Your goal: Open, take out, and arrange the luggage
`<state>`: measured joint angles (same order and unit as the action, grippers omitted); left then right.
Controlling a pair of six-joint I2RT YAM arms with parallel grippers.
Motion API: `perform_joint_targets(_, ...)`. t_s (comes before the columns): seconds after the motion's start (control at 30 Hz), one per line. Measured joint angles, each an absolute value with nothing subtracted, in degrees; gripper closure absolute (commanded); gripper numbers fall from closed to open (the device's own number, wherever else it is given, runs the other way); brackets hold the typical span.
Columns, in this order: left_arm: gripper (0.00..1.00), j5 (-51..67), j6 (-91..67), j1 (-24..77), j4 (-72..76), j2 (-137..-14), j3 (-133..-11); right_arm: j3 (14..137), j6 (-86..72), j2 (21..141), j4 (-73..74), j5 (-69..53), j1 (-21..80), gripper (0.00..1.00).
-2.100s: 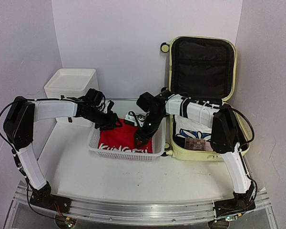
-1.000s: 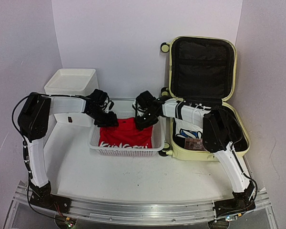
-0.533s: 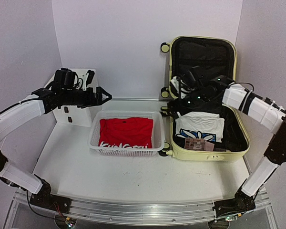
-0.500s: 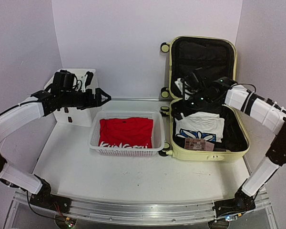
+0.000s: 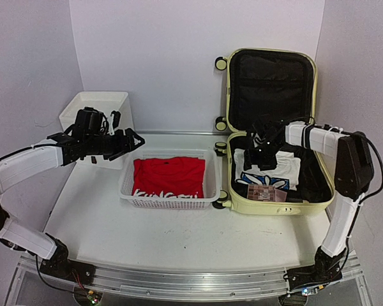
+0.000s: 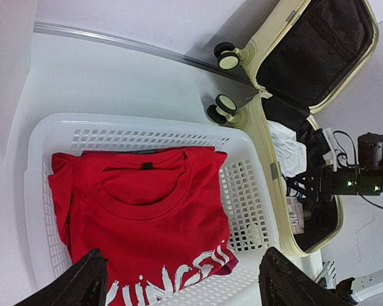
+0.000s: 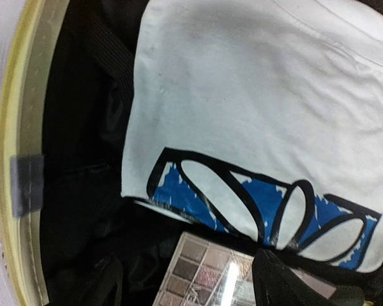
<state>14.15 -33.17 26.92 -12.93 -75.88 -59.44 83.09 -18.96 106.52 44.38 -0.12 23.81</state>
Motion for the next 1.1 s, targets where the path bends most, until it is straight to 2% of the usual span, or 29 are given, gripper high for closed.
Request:
perform_joint_targets(0.2,0.14,13.5,-32.7,28.3,-13.0,-80.0,-59.4,86.0,-19.0,113.4,41.8,-2.3,23.2,0.24)
perform_joint_targets(0.47,0.13,8.9,-29.1,34.3,-13.3,-81.4,-57.5,85.6,-19.3,114.7,39.2,-5.6,23.2,0.24)
perform_joint_targets(0.67,0.13,5.2,-26.7,36.8,-22.9,-80.2,-57.1,84.9,-22.6,115.0,38.5,-6.5,23.4,0.23)
perform_joint_targets(0.83,0.15,2.6,-23.3,36.7,-32.0,-80.1,-61.9,85.0,-23.3,115.1,39.6,-5.9,23.8,0.25)
perform_joint_targets(1.1,0.16,0.1,-20.8,36.7,-35.4,-85.0,-70.1,87.9,-20.7,116.7,44.2,-4.4,23.9,0.24)
